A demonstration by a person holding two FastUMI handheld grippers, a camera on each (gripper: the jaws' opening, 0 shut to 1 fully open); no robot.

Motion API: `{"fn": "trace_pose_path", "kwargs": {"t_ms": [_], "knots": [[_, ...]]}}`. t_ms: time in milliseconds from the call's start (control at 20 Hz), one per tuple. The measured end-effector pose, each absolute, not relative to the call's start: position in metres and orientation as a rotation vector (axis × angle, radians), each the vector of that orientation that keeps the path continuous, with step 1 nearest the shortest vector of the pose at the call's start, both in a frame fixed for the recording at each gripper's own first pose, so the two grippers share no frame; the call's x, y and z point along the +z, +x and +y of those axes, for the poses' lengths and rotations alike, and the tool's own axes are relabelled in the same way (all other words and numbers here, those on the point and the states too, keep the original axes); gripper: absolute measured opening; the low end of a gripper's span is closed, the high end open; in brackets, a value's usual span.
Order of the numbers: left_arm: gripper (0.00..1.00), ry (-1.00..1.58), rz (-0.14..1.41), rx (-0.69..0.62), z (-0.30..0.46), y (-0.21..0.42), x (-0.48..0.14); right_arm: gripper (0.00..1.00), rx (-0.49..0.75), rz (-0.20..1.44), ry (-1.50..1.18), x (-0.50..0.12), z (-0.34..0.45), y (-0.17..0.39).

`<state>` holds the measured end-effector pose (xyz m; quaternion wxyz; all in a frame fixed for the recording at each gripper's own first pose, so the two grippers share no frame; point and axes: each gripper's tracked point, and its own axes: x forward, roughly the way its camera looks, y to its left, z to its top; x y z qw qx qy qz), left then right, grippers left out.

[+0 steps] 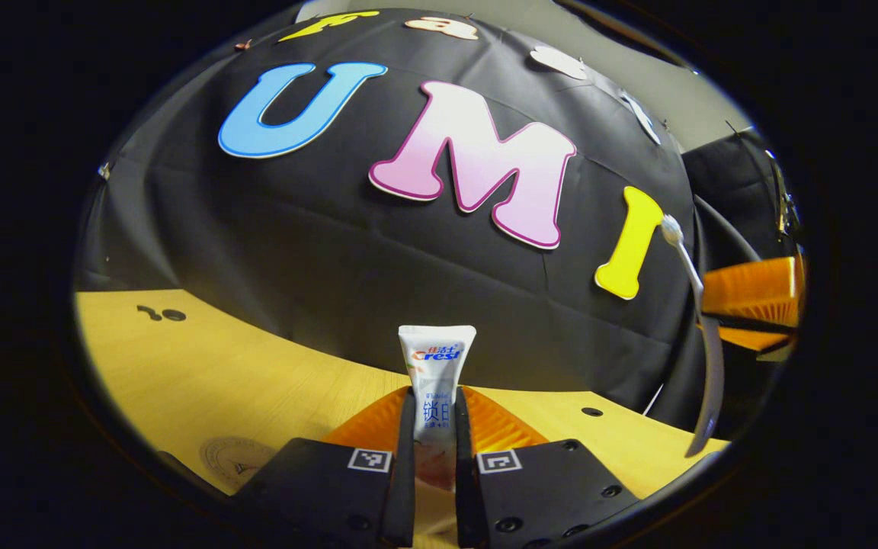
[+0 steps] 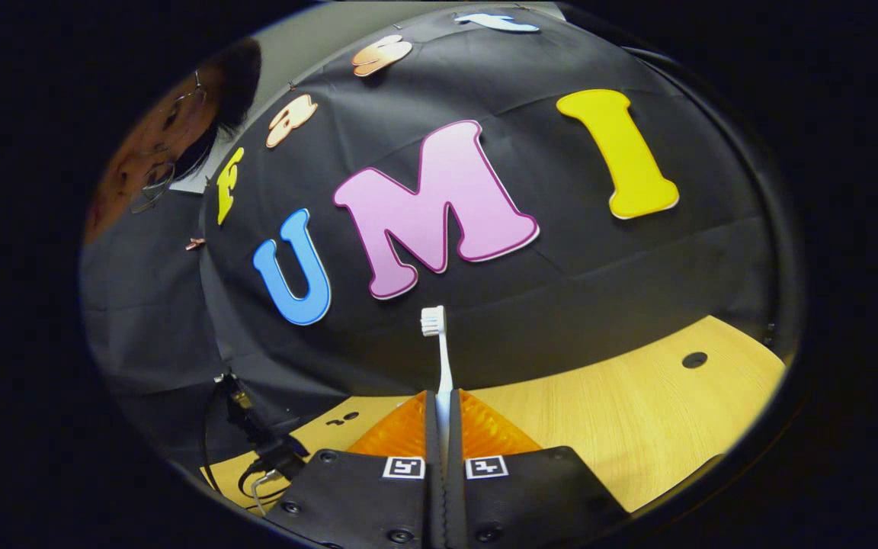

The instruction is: Put the toothbrush and toothpaste on the desktop into the cup, then pick up the cup and place it on the coaster on the desktop.

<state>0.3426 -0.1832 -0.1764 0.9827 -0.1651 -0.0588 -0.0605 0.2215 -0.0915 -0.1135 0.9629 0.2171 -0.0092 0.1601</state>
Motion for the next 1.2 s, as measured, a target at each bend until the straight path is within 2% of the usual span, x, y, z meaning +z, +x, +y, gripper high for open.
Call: {"fn": "trace_pose_path", "kwargs": {"t_ms": [50,100,200,250,300,450,500,550,850,1000,1050,1100,1150,1200], "knots": [[0.22,-0.346,-0.111,-0.120,-0.183,0.341,-0.180,0.05,0.330,-0.034,0.441,-0.111,-0.088,0.229],[0.28,-0.351,-0.129,-0.119,-0.181,0.337,-0.176,0.05,0.337,-0.046,0.444,-0.110,-0.083,0.238],[0.30,-0.361,-0.126,-0.128,-0.182,0.337,-0.177,0.05,0.346,-0.059,0.443,-0.112,-0.074,0.255],[0.25,-0.372,-0.128,-0.136,-0.182,0.336,-0.176,0.05,0.352,-0.068,0.447,-0.111,-0.069,0.263],[0.33,-0.382,-0.128,-0.140,-0.182,0.335,-0.176,0.05,0.358,-0.076,0.450,-0.112,-0.063,0.270],[0.35,-0.412,-0.124,-0.144,-0.179,0.333,-0.176,0.05,0.376,-0.069,0.466,-0.121,-0.048,0.290],[0.27,-0.420,-0.123,-0.145,-0.178,0.332,-0.176,0.05,0.382,-0.061,0.475,-0.125,-0.042,0.295],[0.36,-0.426,-0.121,-0.149,-0.177,0.331,-0.177,0.05,0.386,-0.053,0.477,-0.132,-0.037,0.297],[0.46,-0.464,-0.104,-0.160,-0.167,0.321,-0.176,0.05,0.395,0.008,0.483,-0.166,-0.018,0.311],[0.46,-0.432,-0.086,-0.156,-0.163,0.315,-0.179,0.05,0.384,0.037,0.471,-0.181,-0.014,0.315],[0.61,-0.417,-0.081,-0.151,-0.161,0.313,-0.180,0.05,0.383,0.045,0.468,-0.185,-0.012,0.314],[0.53,-0.403,-0.081,-0.145,-0.159,0.309,-0.179,0.05,0.382,0.056,0.464,-0.190,-0.010,0.314],[0.67,-0.391,-0.080,-0.144,-0.158,0.304,-0.180,0.05,0.381,0.064,0.456,-0.194,-0.008,0.313],[0.59,-0.380,-0.080,-0.141,-0.156,0.300,-0.179,0.05,0.379,0.072,0.447,-0.198,-0.007,0.312]]}}
